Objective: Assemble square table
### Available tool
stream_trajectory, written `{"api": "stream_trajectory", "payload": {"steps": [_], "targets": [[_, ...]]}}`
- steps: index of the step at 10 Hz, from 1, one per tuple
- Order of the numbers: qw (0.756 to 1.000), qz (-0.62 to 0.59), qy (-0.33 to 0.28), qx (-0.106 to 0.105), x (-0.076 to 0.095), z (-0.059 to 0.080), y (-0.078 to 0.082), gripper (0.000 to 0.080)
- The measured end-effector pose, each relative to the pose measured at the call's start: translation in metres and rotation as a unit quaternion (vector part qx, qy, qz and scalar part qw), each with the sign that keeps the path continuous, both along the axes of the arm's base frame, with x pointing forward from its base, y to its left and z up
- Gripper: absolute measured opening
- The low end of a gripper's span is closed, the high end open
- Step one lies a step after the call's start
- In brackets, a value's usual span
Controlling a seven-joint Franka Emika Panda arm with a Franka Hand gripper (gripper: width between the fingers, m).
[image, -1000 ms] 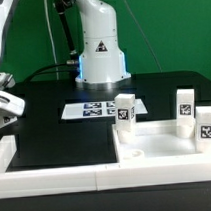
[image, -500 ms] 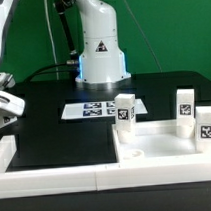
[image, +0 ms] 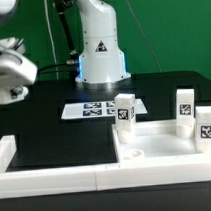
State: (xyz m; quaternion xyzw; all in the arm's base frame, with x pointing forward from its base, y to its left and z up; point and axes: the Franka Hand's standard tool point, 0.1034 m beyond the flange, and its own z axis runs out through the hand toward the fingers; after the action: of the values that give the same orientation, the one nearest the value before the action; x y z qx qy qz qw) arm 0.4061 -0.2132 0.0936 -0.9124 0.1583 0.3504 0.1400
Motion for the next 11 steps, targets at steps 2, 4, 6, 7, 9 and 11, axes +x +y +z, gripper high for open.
{"api": "stream_trajectory", "payload": {"steps": [2,4,6,7,9,11], "targets": [[1.000,0.003,-0.016,-0.009,-0.002,-0.007,-0.003,0.0285],[0.994,0.007,-0.096,-0.051,0.022,0.005,0.013,0.0287],[0.978,0.035,-0.184,-0.090,0.075,0.037,0.055,0.0287],[0.969,0.049,-0.221,-0.103,0.098,0.048,0.067,0.0287],[0.948,0.051,-0.287,-0.129,0.116,0.050,0.064,0.0287],[0.932,0.044,-0.327,-0.150,0.114,0.049,0.061,0.0287]]}}
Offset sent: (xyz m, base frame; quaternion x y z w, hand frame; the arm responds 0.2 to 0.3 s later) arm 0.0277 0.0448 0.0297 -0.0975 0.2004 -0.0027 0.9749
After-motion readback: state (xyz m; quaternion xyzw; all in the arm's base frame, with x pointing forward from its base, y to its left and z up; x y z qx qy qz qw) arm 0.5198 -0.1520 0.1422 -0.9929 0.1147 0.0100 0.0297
